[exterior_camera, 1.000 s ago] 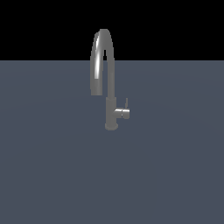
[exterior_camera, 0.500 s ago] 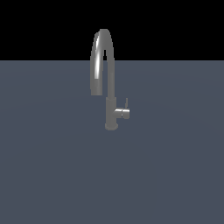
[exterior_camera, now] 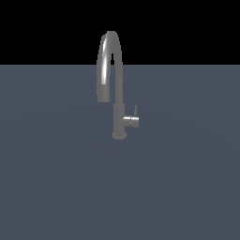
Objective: Turn on the faucet by rotating a designated handle.
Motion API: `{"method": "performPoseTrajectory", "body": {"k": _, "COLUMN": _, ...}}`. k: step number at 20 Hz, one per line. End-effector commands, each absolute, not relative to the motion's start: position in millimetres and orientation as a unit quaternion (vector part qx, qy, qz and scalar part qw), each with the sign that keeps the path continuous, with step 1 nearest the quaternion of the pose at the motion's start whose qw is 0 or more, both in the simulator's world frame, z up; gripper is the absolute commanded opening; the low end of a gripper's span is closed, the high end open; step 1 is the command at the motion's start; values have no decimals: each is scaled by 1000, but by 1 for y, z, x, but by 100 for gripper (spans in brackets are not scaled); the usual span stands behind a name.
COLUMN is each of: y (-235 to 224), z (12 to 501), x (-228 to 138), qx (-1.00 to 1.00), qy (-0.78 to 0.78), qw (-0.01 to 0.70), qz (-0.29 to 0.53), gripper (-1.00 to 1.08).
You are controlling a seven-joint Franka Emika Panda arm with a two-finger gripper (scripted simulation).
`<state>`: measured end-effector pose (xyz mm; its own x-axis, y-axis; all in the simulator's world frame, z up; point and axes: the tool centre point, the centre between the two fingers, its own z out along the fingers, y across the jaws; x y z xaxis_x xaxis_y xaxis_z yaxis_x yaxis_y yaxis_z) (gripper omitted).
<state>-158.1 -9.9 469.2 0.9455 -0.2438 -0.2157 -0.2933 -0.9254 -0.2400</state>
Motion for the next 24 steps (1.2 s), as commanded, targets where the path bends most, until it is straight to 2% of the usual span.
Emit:
{"method": "performPoseTrajectory", "body": {"k": 1, "y": -13, "z": 463, "x": -143, "qx": -970, "qy": 157, "qw": 154, "qz": 108, "gripper": -100}}
{"method": "performPoseTrajectory", "body": {"k": 24, "y": -49, "z": 370, "x": -22, "qx": -844, "qy": 331, "qw": 327, "qz": 267, "gripper": -100}}
